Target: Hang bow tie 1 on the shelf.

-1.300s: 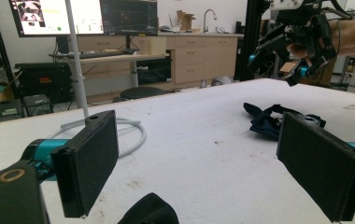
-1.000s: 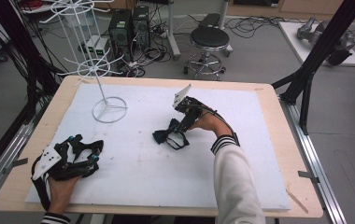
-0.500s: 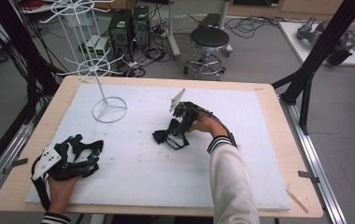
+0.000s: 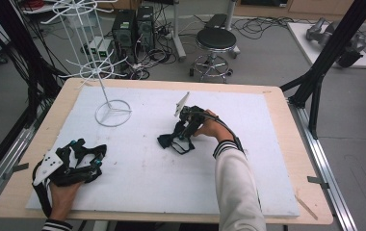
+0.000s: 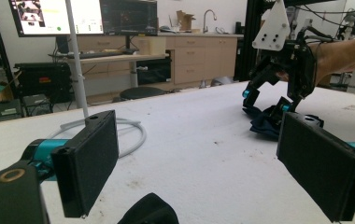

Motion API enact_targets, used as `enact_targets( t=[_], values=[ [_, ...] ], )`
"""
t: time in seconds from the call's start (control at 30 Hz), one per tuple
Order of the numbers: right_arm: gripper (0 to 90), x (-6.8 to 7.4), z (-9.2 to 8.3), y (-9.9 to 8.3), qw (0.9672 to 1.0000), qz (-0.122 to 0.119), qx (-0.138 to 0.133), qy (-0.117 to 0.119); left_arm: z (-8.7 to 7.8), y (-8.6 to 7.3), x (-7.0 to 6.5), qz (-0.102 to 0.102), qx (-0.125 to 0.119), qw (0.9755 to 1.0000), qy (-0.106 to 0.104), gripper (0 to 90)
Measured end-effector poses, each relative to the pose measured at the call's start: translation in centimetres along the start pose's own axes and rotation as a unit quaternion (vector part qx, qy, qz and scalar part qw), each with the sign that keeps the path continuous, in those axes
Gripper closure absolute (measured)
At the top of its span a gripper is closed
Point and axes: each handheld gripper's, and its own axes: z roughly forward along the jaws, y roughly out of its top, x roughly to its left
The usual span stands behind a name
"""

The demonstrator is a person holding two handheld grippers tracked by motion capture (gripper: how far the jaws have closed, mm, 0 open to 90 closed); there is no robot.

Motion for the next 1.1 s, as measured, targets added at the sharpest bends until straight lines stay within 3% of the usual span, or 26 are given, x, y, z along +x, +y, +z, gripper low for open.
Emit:
enact_targets(
  t=[0.37, 0.77, 1.1],
  values=[
    [50.6, 0.05, -0.13, 0.09, 0.9998, -0.01, 0.01, -0.011, 0.0, 0.0, -0.01, 0.0, 0.0, 1.0, 0.0, 13.4],
    [81.1, 0.6, -0.46, 0.47, 0.9988, -0.039, 0.022, -0.019, -0.01, 0.0, -0.01, 0.0, 0.0, 1.0, 0.0, 13.4],
    [84.2, 0.77, -0.74, 0.21, 0.9992, -0.033, 0.013, -0.02, 0.0, 0.01, -0.04, 0.0, 0.0, 1.0, 0.001, 13.4]
  ],
)
